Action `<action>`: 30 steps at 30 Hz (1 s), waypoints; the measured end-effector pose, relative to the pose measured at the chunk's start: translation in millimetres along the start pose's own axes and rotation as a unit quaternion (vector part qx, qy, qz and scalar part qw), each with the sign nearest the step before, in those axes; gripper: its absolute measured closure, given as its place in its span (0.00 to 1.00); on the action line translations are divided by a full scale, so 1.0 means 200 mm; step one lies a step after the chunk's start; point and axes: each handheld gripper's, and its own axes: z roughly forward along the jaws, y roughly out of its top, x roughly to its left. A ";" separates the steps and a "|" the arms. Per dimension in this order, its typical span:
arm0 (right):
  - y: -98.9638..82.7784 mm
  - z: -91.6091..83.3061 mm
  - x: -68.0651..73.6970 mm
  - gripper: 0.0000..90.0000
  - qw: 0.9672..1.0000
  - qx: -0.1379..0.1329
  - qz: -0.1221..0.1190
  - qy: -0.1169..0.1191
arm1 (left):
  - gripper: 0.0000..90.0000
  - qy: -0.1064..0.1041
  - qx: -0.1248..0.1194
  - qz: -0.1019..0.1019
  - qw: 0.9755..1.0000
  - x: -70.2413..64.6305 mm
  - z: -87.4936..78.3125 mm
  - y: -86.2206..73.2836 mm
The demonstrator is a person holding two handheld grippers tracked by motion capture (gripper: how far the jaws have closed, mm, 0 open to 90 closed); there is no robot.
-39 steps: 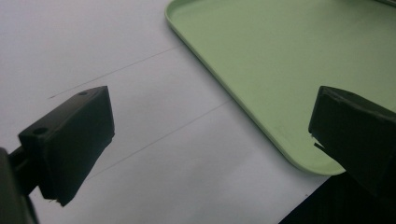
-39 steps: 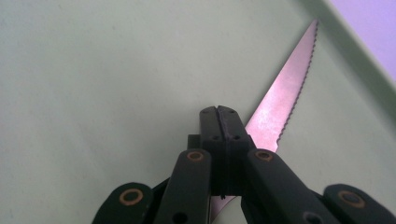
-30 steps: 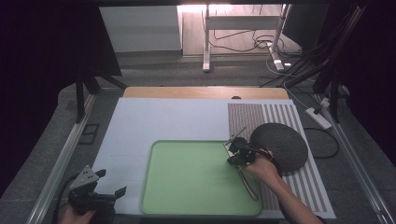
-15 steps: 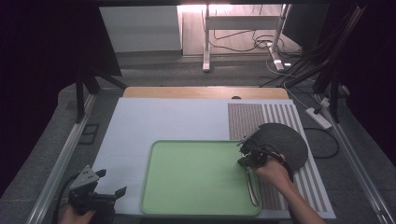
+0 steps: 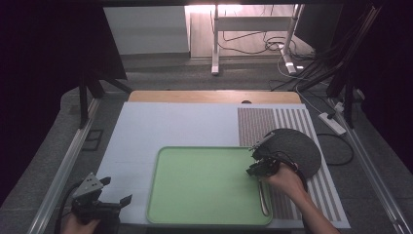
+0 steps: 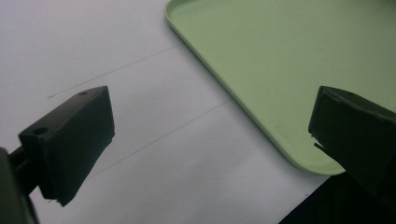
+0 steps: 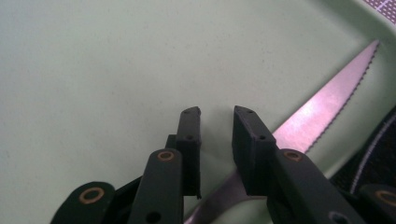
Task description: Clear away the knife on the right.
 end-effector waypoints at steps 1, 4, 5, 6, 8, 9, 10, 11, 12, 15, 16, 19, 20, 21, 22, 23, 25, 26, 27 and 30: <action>0.00 0.00 0.00 0.76 1.000 -0.001 0.003 -0.003 | 0.01 -0.002 -0.001 -0.002 1.000 0.00 0.00 0.00; 0.01 -0.01 0.01 0.67 1.000 -0.015 0.009 -0.002 | 0.01 -0.005 -0.003 -0.006 1.000 0.01 0.00 0.00; 0.02 -0.02 0.01 0.65 1.000 -0.020 0.010 -0.002 | 0.01 -0.006 -0.003 -0.007 1.000 0.01 0.00 0.00; 0.02 -0.02 0.01 0.61 1.000 -0.023 0.010 -0.003 | 0.01 -0.007 -0.004 -0.008 1.000 0.01 0.00 0.00; 0.02 -0.03 0.01 0.54 1.000 -0.030 0.010 -0.005 | 0.01 -0.008 -0.004 -0.009 1.000 0.01 0.00 0.00; 0.02 -0.04 0.01 0.51 0.999 -0.030 0.010 -0.004 | 0.01 -0.008 -0.005 -0.009 1.000 0.01 0.00 0.00; 0.02 -0.04 0.01 0.45 0.999 -0.032 0.013 -0.005 | 0.01 -0.008 -0.005 -0.009 1.000 0.01 0.00 0.00; 0.02 -0.04 0.02 0.40 0.999 -0.032 0.018 -0.010 | 0.01 -0.008 -0.005 -0.009 1.000 0.01 0.00 0.00; 0.02 -0.04 0.02 0.37 0.999 -0.030 0.022 -0.013 | 0.01 -0.008 -0.005 -0.009 1.000 0.01 0.00 0.00; 0.02 -0.04 0.03 0.28 0.999 -0.031 0.028 -0.029 | 0.01 -0.008 -0.006 -0.010 1.000 0.01 -0.01 0.00; 0.02 -0.05 0.03 0.25 0.999 -0.034 0.027 -0.031 | 0.01 -0.008 -0.006 -0.009 1.000 0.01 -0.01 0.00; 0.02 -0.06 0.02 0.22 0.999 -0.038 0.025 -0.029 | 0.01 -0.008 -0.006 -0.009 1.000 0.01 -0.01 0.00; 0.02 -0.07 0.02 0.22 0.998 -0.041 0.023 -0.030 | 0.01 -0.008 -0.006 -0.009 1.000 0.01 -0.01 0.00; 0.01 -0.08 0.02 0.21 0.998 -0.045 0.022 -0.029 | 0.01 -0.008 -0.006 -0.009 1.000 0.01 -0.01 0.00; 0.01 -0.08 0.02 0.20 0.998 -0.049 0.022 -0.027 | 0.01 -0.008 -0.006 -0.009 1.000 0.01 -0.01 0.00; 0.01 -0.09 0.01 0.19 0.998 -0.050 0.023 -0.026 | 0.01 -0.008 -0.006 -0.009 1.000 0.01 -0.01 0.00; 0.00 -0.10 0.01 0.15 0.998 -0.048 0.028 -0.015 | 0.01 -0.008 -0.006 -0.009 1.000 0.01 -0.01 0.00; -0.01 -0.11 0.01 0.14 0.998 -0.053 0.030 -0.015 | 0.01 -0.008 -0.006 -0.009 1.000 0.01 -0.01 0.00; -0.01 -0.12 0.00 0.13 0.998 -0.057 0.029 -0.014 | 0.01 -0.008 -0.006 -0.009 1.000 0.01 -0.01 0.00; -0.02 -0.13 0.00 0.11 0.997 -0.072 0.022 -0.017 | 0.01 -0.008 -0.006 -0.009 1.000 0.01 -0.01 0.00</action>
